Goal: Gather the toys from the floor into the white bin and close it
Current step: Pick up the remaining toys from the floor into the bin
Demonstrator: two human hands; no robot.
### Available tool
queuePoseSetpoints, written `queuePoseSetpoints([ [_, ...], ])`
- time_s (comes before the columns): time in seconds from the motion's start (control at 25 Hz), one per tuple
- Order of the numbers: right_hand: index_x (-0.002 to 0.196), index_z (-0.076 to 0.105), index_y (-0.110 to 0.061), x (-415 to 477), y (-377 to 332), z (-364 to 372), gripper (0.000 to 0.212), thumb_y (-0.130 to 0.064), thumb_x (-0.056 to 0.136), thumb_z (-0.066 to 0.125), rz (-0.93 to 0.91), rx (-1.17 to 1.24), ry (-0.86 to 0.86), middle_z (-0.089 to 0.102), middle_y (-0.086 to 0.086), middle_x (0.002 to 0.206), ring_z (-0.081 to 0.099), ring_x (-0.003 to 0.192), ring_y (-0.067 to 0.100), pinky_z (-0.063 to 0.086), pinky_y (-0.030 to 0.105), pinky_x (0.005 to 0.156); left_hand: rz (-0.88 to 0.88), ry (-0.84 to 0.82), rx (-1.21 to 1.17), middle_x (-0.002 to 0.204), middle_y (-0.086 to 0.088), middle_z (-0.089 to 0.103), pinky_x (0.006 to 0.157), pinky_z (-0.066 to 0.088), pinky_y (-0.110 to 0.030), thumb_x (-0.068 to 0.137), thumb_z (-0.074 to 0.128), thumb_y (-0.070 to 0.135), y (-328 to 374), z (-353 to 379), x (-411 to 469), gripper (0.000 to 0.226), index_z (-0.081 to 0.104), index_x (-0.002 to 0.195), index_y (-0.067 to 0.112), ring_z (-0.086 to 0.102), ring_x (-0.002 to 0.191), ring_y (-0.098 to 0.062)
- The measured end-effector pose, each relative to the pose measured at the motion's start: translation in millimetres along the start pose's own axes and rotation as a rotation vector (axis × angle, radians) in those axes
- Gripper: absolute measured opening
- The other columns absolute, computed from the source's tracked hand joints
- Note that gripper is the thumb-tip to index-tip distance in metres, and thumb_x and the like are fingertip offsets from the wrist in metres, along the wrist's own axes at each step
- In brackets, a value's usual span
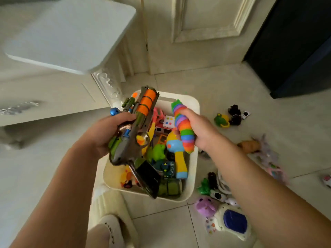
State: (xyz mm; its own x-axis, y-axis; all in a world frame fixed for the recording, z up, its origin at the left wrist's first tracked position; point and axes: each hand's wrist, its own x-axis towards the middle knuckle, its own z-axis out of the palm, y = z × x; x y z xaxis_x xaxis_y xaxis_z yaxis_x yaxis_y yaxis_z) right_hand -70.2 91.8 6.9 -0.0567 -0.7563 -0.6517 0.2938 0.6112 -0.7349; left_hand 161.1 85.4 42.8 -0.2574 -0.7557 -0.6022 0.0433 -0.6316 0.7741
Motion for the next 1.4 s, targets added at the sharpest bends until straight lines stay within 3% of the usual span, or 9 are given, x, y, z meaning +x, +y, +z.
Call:
queuePoseSetpoints([
  [0.16,0.084,0.059,-0.013,50,53,51,0.016,-0.027,0.092,0.059,0.173,0.038,0.122,0.056,0.008,0.072,0.055,0.06,0.024,0.052,0.036,0.06,-0.03,0.19,0.073,0.087,-0.016,0.073,0.056,0.058,-0.03,0.085,0.067,0.027,-20,-42,3,0.037,0.065,0.111,0.001,0.07,0.064,-0.024],
  [0.32,0.136,0.046,-0.009,82,75,74,0.046,-0.029,0.096,0.049,0.104,-0.191,0.178,0.058,0.013,0.123,0.059,0.109,0.034,0.05,0.041,0.09,-0.008,0.219,0.082,0.092,-0.016,0.074,0.06,0.058,-0.031,0.085,0.068,0.027,-27,-58,8,0.034,0.066,0.11,0.004,0.07,0.072,-0.025],
  [0.48,0.151,0.026,-0.018,95,96,76,0.057,-0.015,0.096,0.043,-0.026,-0.783,0.258,0.041,0.013,0.147,0.047,0.128,0.035,0.045,0.045,0.102,-0.008,0.232,0.103,0.096,-0.017,0.075,0.07,0.058,-0.037,0.084,0.069,0.029,-26,-63,11,0.034,0.066,0.109,0.007,0.071,0.077,-0.028],
  [0.68,0.151,0.029,-0.014,109,118,79,0.063,-0.01,0.094,0.054,-0.299,-1.007,0.163,0.03,0.01,0.153,0.034,0.139,0.03,0.032,0.04,0.114,0.023,0.212,0.158,0.096,-0.009,0.076,0.075,0.058,-0.036,0.085,0.068,0.028,-28,-54,13,0.024,0.068,0.104,0.013,0.072,0.084,-0.026],
  [0.84,0.154,0.016,-0.018,114,110,70,0.063,-0.026,0.098,0.045,-0.318,-1.564,0.042,0.019,0.01,0.159,0.027,0.14,0.035,0.026,0.041,0.112,0.035,0.254,0.248,0.096,-0.007,0.075,0.086,0.057,-0.041,0.084,0.071,0.031,-32,-49,20,0.019,0.068,0.099,0.019,0.071,0.091,-0.026],
  [1.0,0.147,0.037,-0.019,77,60,69,0.054,-0.045,0.1,0.036,-0.309,-0.934,-0.022,0.041,0.006,0.149,0.039,0.136,0.025,0.031,0.036,0.109,0.056,0.239,0.34,0.098,-0.004,0.075,0.092,0.055,-0.048,0.077,0.074,0.043,-34,-40,29,0.034,0.067,0.105,0.024,0.071,0.093,-0.024],
  [1.08,0.14,0.045,-0.024,52,49,72,0.054,-0.054,0.096,0.043,-0.077,-0.563,-0.277,0.052,0.002,0.14,0.054,0.123,0.023,0.042,0.037,0.104,0.088,0.278,0.376,0.097,-0.002,0.074,0.09,0.056,-0.044,0.081,0.072,0.041,-34,-34,34,0.033,0.065,0.107,0.023,0.071,0.091,-0.022],
  [1.2,0.123,0.055,-0.022,33,69,69,0.044,-0.043,0.086,0.066,0.051,-0.497,-0.48,0.065,0.003,0.116,0.068,0.096,0.022,0.055,0.04,0.087,0.148,0.411,0.494,0.099,-0.001,0.067,0.084,0.054,-0.037,0.084,0.07,0.041,-35,-22,41,0.039,0.06,0.115,0.021,0.065,0.093,-0.021],
  [1.4,0.127,0.056,-0.036,32,87,47,0.059,-0.039,0.072,0.075,0.055,-0.619,-0.416,0.063,-0.002,0.125,0.062,0.112,0.02,0.052,0.035,0.089,-0.009,0.348,0.821,0.129,-0.01,0.056,0.092,0.05,-0.033,0.086,0.068,0.035,-48,-18,34,0.061,0.045,0.14,0.019,0.058,0.106,-0.025],
])
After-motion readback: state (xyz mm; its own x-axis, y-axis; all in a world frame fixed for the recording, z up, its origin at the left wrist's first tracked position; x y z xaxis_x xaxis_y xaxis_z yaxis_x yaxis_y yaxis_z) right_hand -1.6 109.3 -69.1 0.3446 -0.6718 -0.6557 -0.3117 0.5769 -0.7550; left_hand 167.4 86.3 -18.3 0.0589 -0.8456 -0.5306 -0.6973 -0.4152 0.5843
